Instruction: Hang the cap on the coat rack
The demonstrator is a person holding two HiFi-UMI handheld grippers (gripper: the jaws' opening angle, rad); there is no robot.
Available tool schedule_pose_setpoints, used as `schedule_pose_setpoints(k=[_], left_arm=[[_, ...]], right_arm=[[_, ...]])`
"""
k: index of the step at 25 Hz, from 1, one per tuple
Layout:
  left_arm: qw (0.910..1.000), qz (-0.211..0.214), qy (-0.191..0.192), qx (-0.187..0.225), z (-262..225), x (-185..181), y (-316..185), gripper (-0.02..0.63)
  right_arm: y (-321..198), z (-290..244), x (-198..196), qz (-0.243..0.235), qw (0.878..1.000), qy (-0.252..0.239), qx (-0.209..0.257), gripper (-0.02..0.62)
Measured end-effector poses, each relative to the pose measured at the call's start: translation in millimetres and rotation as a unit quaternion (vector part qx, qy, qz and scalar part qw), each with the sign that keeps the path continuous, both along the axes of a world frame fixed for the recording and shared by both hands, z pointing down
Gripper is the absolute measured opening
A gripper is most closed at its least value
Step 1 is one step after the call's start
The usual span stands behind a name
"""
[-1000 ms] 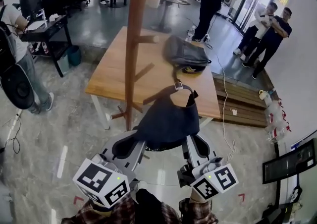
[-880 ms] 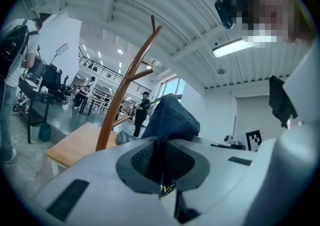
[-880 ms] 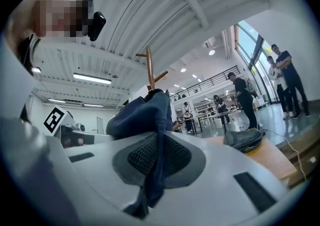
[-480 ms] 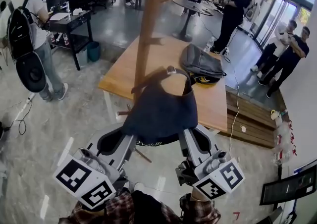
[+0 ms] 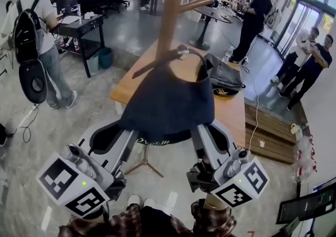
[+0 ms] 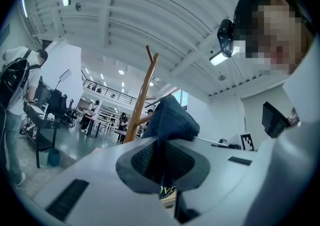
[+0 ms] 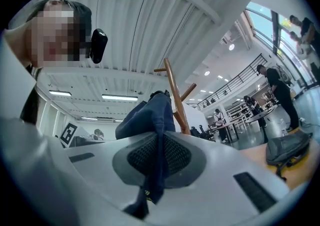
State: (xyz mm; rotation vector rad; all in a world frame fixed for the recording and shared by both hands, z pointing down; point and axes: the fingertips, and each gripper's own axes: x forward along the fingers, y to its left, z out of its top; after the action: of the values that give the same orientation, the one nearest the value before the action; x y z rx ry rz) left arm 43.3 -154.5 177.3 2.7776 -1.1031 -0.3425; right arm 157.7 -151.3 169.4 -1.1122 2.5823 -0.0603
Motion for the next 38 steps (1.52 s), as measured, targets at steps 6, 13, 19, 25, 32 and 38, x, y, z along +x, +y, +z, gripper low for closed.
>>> schedule_pose_setpoints(k=[6, 13, 19, 25, 32, 38], left_arm=[[0.9996, 0.008, -0.027, -0.001, -1.2, -6.4, -27.7, 0.02], [0.9988, 0.019, -0.021, -0.04, 27.4, -6.3, -60.3, 0.02], [0.9975, 0.028, -0.008, -0.064, 49.3, -12.5, -82.6, 0.02], [0.9966, 0.025, -0.003, -0.078, 71.5, -18.0, -104.1, 0.02], [0.999, -0.005, -0.005, -0.044, 81.7, -14.9, -117.6, 0.02], [0.9987, -0.03, 0.019, -0.038, 87.2, -15.4, -120.0, 0.02]], right_arm=[[-29.9, 7.6, -5.7, 0.003, 1.0, -0.018, -0.018, 0.018], [-59.3, 28.8, -4.9, 0.027, 0.999, -0.006, -0.043, 0.018], [-79.6, 51.4, -11.5, 0.037, 0.997, 0.002, -0.066, 0.018], [-102.1, 78.2, -19.4, 0.037, 0.995, 0.006, -0.088, 0.018], [-113.1, 87.1, -14.9, 0.058, 0.995, 0.033, -0.074, 0.018], [-112.8, 93.9, -15.1, 0.054, 0.995, 0.033, -0.071, 0.018]])
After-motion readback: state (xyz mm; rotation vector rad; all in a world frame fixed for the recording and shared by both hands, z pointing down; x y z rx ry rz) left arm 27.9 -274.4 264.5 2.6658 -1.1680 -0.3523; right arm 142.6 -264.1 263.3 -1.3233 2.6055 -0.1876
